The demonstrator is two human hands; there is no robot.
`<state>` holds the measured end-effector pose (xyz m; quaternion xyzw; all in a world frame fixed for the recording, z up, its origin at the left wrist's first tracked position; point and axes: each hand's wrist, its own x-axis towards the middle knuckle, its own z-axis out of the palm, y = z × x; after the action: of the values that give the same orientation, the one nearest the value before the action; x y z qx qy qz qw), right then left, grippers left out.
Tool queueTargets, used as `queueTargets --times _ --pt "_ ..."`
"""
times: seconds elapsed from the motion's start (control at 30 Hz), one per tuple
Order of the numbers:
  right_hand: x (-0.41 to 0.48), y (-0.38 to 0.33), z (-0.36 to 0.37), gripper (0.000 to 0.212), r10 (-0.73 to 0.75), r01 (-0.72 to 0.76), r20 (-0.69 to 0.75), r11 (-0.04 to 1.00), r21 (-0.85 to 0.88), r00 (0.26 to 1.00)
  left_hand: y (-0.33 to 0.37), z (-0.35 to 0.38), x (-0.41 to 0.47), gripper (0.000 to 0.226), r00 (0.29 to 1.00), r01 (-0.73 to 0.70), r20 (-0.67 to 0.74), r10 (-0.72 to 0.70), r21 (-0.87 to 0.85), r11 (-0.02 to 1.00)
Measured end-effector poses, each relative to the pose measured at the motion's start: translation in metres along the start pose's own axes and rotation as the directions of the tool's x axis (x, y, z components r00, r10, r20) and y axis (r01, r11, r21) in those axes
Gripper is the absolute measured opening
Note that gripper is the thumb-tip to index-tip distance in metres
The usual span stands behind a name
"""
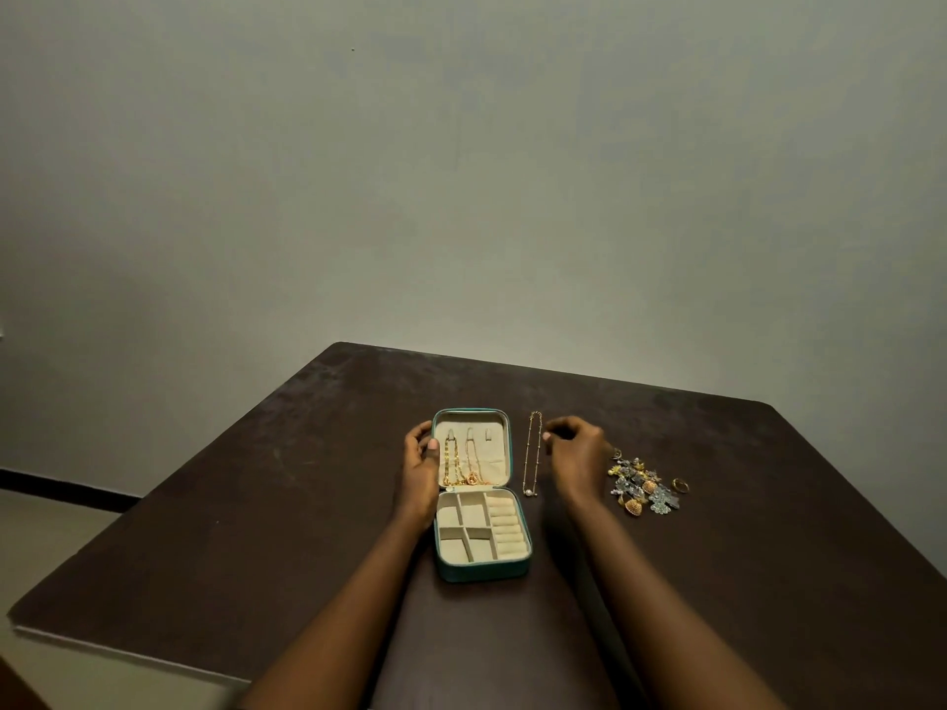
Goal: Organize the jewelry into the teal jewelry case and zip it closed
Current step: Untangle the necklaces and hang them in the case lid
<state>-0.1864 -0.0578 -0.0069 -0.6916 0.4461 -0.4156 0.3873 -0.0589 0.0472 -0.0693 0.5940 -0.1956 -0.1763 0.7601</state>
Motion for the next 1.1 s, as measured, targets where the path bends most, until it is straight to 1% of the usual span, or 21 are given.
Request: queueTargets --times 0.1,0.2,0.27,0.33,0.4,0.43,0.5,0.53,0.57,0.6,0.63,0.7,0.73,0.77,0.8,0.83,0.93,1.0,1.1 --pt "0.013 0.013 -0.004 0.014 0.087 -0.086 -0.051 0.996 0.025 0.995 -0.005 -0.002 0.004 0.027 1.000 0.023 -0.014 -0.021 0.157 0.987" --pt "0.018 0.023 -0.007 0.014 0.122 -0.122 -0.052 0.993 0.000 0.991 -0.007 -0.003 0.006 0.028 0.996 0.070 -0.063 -0.057 0.234 0.970" --pt "0.019 0.028 -0.008 0.014 0.124 -0.125 -0.036 0.992 -0.016 0.992 -0.005 -0.003 0.008 0.028 0.991 0.117 -0.096 -0.096 0.248 0.962" --pt "0.020 0.031 -0.009 0.013 0.121 -0.122 -0.018 0.992 -0.037 0.992 -0.003 -0.003 0.009 0.029 0.986 0.148 -0.102 -0.128 0.219 0.964" --pt "0.022 0.033 -0.010 0.013 0.122 -0.122 0.004 0.991 -0.056 0.993 0.002 -0.002 0.009 0.037 0.985 0.163 -0.091 -0.148 0.182 0.970" --pt "0.023 0.033 -0.011 0.013 0.123 -0.122 0.015 0.990 -0.065 0.992 0.008 -0.001 0.009 0.041 0.986 0.153 -0.092 -0.137 0.197 0.968" --pt "0.026 0.034 -0.012 0.014 0.122 -0.119 0.033 0.989 -0.086 0.992 0.020 0.000 0.009 0.042 0.993 0.065 -0.114 -0.026 0.347 0.936" --pt "0.029 0.034 -0.013 0.014 0.118 -0.114 0.040 0.989 -0.093 0.992 0.028 0.004 0.007 0.040 0.993 0.007 -0.109 0.048 0.457 0.889" --pt "0.032 0.034 -0.013 0.014 0.111 -0.106 0.047 0.989 -0.100 0.993 0.036 0.009 0.002 0.036 0.989 -0.062 -0.074 0.126 0.571 0.819" --pt "0.037 0.034 -0.013 0.013 0.100 -0.094 0.055 0.989 -0.111 0.993 0.044 0.015 -0.004 0.032 0.984 -0.128 -0.005 0.179 0.681 0.721" --pt "0.042 0.034 -0.011 0.013 0.093 -0.084 0.068 0.989 -0.125 0.993 0.053 0.023 -0.012 0.027 0.976 -0.195 0.093 0.196 0.774 0.602" --pt "0.055 0.034 -0.006 0.013 0.073 -0.055 0.105 0.985 -0.166 0.992 0.063 0.043 -0.027 0.023 0.933 -0.358 0.324 0.155 0.868 0.345" --pt "0.061 0.033 -0.003 0.013 0.058 -0.033 0.125 0.980 -0.194 0.990 0.065 0.054 -0.032 0.024 0.905 -0.424 0.414 0.094 0.876 0.229" --pt "0.067 0.032 0.000 0.014 0.044 -0.010 0.147 0.975 -0.224 0.988 0.066 0.063 -0.036 0.025 0.880 -0.472 0.473 0.028 0.871 0.136" --pt "0.073 0.031 0.003 0.014 0.027 0.016 0.168 0.968 -0.251 0.985 0.067 0.070 -0.037 0.027 0.864 -0.501 0.504 -0.023 0.863 0.070" --pt "0.079 0.030 0.005 0.016 0.012 0.041 0.190 0.961 -0.274 0.982 0.068 0.077 -0.037 0.028 0.856 -0.513 0.513 -0.059 0.858 0.022" --pt "0.098 0.031 0.012 0.019 -0.030 0.111 0.249 0.941 -0.319 0.968 0.066 0.086 -0.032 0.034 0.848 -0.529 0.520 -0.108 0.843 -0.097" --pt "0.109 0.033 0.016 0.020 -0.030 0.120 0.264 0.935 -0.333 0.964 0.064 0.087 -0.027 0.040 0.831 -0.552 0.532 -0.164 0.824 -0.126" --pt "0.125 0.034 0.024 0.021 -0.016 0.137 0.308 0.918 -0.373 0.951 0.062 0.087 -0.020 0.051 0.810 -0.574 0.538 -0.235 0.808 -0.128"
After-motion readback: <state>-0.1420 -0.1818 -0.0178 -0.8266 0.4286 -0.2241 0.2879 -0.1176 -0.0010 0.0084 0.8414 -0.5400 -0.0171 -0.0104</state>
